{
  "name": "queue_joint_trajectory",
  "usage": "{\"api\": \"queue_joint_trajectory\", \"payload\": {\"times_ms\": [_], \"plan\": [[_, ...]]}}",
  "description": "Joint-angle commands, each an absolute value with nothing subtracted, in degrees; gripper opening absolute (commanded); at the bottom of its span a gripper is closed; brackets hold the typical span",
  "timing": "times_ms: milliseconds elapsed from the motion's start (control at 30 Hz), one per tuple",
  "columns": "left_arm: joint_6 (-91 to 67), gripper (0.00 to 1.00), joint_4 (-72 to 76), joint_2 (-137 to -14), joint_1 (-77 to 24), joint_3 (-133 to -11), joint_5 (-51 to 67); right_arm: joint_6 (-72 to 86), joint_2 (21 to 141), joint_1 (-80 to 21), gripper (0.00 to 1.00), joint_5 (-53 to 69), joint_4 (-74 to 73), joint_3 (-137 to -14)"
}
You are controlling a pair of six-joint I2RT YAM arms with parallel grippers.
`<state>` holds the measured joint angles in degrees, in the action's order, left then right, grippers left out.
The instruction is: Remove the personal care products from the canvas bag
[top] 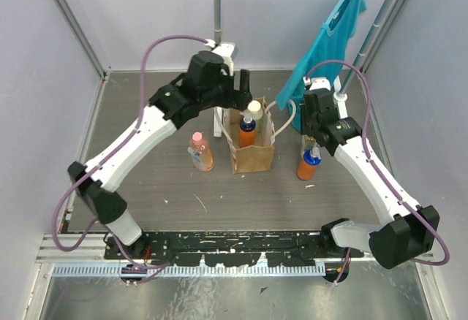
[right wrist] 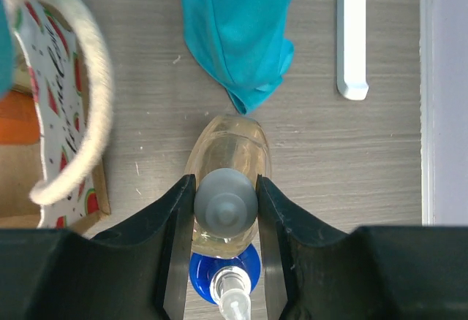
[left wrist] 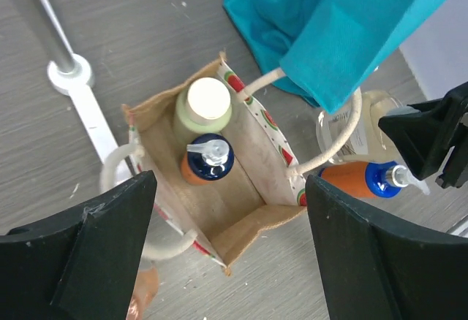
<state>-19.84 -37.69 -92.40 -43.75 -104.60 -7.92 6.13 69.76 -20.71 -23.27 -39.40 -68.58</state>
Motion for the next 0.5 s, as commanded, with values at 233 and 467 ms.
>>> {"api": "queue_joint_trajectory", "payload": {"times_ms": [233, 467], "plan": [[-19.67, 0.83, -44.20, -108.32, -45.02, -112.86, -10.07, 8.38, 68.12, -19.33, 0.22, -20.81, -26.30, -63.17], [-19.64, 0.72, -41.30, -111.94, -45.16, -108.42, -9.88, 8.88, 68.37, -19.11, 0.27, -21.02, -27.20, -62.73]]}}
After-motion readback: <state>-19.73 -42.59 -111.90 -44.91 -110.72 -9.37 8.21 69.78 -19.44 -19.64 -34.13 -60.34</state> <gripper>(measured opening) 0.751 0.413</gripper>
